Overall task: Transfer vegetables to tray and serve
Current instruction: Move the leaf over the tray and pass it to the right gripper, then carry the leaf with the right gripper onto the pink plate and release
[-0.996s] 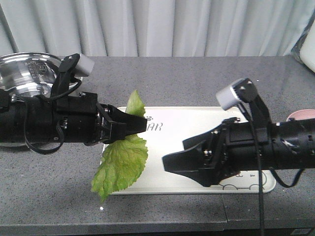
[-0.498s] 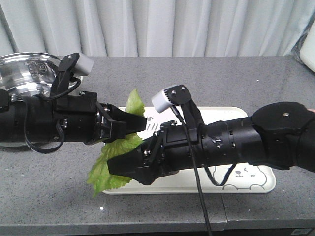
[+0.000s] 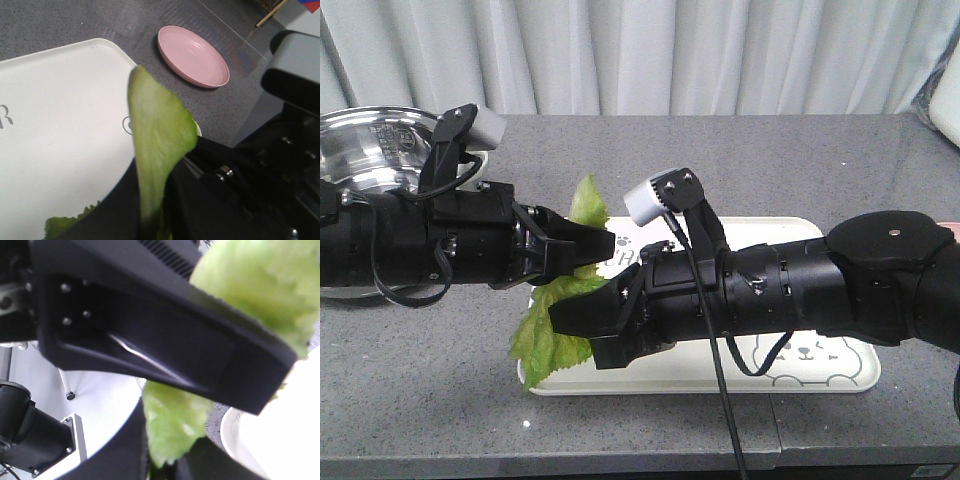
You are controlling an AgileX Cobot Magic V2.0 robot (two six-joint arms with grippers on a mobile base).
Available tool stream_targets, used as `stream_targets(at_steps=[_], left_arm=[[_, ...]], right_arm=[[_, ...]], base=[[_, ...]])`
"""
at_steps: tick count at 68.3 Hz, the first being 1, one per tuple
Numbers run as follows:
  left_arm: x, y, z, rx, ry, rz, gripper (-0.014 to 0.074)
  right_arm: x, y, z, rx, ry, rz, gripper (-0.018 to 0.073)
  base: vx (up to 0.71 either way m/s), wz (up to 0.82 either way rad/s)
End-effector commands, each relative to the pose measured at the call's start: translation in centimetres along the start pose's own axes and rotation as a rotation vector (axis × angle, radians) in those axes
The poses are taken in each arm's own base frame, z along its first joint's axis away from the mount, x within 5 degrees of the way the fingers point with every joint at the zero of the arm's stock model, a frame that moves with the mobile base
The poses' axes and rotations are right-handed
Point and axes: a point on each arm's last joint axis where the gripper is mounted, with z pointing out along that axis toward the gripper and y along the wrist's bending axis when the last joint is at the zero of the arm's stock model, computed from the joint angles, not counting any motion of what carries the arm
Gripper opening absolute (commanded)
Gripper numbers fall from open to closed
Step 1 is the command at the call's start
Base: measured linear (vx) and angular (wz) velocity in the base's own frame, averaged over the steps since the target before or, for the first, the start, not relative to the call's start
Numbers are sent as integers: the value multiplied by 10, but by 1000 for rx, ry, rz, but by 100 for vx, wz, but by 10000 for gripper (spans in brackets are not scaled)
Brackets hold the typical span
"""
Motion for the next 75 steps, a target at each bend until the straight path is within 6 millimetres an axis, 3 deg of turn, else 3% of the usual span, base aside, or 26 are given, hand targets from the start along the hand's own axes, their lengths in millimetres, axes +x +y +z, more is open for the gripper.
stream_targets(at_steps=[1,12,21,42,60,75], left_arm=[[-12,-13,-8,38,-68,-11,249],[-13,-13,-9,38,-72,-9,428],[-14,-15,-11,32,-81,0,476],[-15,-17,-15,30,-91,11,475],[-15,-17,-15,31,-91,10,475],[-15,-17,-15,31,-91,10,470]], right_arm=[[-15,11,-8,-24,-59,-33,-11],[-14,9,-11,14,-42,-69,-7],[-17,7,-30,96,-21,-100,-6],[-13,-27,-134,488,43,38,-4],[0,-49,-230,923,127,300,-4],[9,-60,-283,1227,114,413,-4]], base=[[0,0],[0,0],[0,0],[0,0],[0,0],[0,0]])
